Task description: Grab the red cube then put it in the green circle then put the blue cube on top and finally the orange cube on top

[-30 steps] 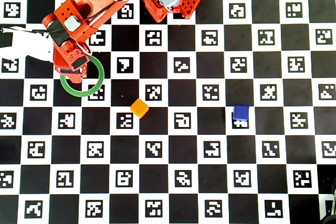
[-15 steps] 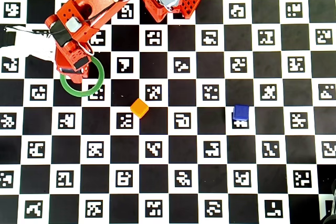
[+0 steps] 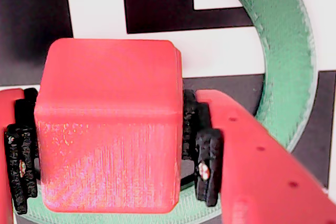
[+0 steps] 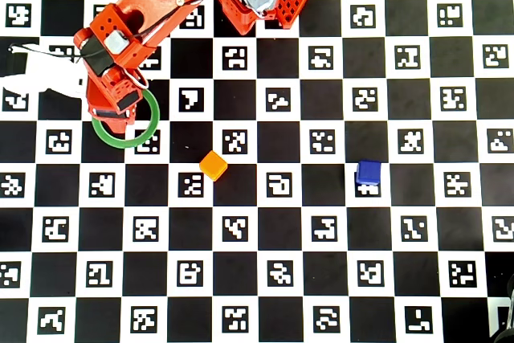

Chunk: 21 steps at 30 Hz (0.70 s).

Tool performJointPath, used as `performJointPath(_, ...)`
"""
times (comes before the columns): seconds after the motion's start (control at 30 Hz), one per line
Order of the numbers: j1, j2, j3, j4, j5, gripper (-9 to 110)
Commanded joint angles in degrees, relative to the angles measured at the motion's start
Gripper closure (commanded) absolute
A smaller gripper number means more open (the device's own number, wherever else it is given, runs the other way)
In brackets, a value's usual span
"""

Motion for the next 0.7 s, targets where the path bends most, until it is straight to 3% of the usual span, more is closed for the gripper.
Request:
performJointPath(0.0,-0.4,1.8,-0.2,-0.9,0.0,94)
performJointPath(0.67,0.9,1.8,0.4,-1.1,-1.4,88)
